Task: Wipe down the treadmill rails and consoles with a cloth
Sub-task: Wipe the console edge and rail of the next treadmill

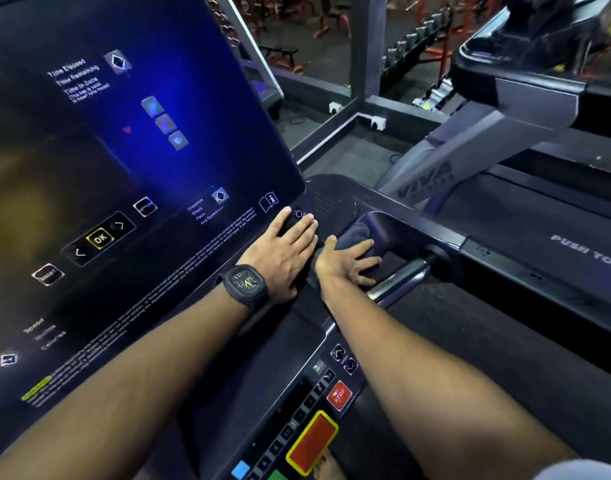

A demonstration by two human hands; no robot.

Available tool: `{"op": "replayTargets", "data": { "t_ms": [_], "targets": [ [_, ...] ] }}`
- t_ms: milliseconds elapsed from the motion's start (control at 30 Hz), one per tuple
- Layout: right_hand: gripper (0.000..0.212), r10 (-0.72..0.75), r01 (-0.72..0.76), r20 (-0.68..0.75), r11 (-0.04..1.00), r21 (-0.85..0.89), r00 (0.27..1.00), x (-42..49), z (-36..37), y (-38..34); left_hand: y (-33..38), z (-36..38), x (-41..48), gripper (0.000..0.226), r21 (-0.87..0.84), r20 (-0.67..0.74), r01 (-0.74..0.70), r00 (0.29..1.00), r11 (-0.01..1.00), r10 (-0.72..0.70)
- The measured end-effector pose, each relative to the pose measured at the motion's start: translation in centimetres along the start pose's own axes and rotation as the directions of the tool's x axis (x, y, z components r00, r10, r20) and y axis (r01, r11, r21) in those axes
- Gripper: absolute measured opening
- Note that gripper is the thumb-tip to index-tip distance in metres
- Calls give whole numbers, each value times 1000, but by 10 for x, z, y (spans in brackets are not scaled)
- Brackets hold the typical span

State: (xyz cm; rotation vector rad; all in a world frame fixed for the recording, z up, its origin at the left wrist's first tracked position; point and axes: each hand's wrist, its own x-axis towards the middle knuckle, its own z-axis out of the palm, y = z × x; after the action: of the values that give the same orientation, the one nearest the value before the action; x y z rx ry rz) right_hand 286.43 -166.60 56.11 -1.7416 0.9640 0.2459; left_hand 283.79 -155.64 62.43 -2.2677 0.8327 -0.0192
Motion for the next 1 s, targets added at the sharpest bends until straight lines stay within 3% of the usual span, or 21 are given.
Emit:
{"op": "replayTargets", "data": {
  "t_ms": [100,167,267,333,500,633,667,767,867,933,1000],
  "targets": [
    [79,-125,115,-68,984,-134,990,17,-6,-5,-1,-1,7,96,0,3,-4,1000,1000,4],
    [74,-167,149,-136,980,-134,976,25,-9,-5,0,0,8,95,6,11,-2,1000,1000,2],
    [72,7,-2,-128,999,41,992,18,-4,-2,1,-1,7,94,4,14,2,1000,1000,-2],
    [75,38,-36,-76,999,30,996,7,2,1,2,1,8,93,-7,0,6,1000,1000,-6],
    [73,-192,175,-104,973,-150,976,22,-6,-3,4,2,8,92,-27,12,8,1000,1000,-8],
    [75,118,-106,-104,988,109,988,27,-13,-8,5,1,8,93,-27,23,9,1000,1000,-8],
    [76,128,-119,-86,988,97,988,18,-10,-7,4,0,9,93,-33,21,9,1000,999,-8],
    [76,-79,77,-21,994,-75,997,-4,2,1,4,-1,10,94,-30,10,5,1000,1000,-5],
    [73,-186,178,-40,971,-157,982,14,-3,-6,5,-2,10,94,-29,22,3,1000,1000,-2],
    [71,-149,140,-101,985,-97,984,31,-13,-16,5,-2,9,93,-21,6,13,1000,1000,-13],
    [70,12,-8,-121,999,37,993,37,-17,-21,5,-2,9,93,-20,7,14,1000,1000,-14]
  ]
}}
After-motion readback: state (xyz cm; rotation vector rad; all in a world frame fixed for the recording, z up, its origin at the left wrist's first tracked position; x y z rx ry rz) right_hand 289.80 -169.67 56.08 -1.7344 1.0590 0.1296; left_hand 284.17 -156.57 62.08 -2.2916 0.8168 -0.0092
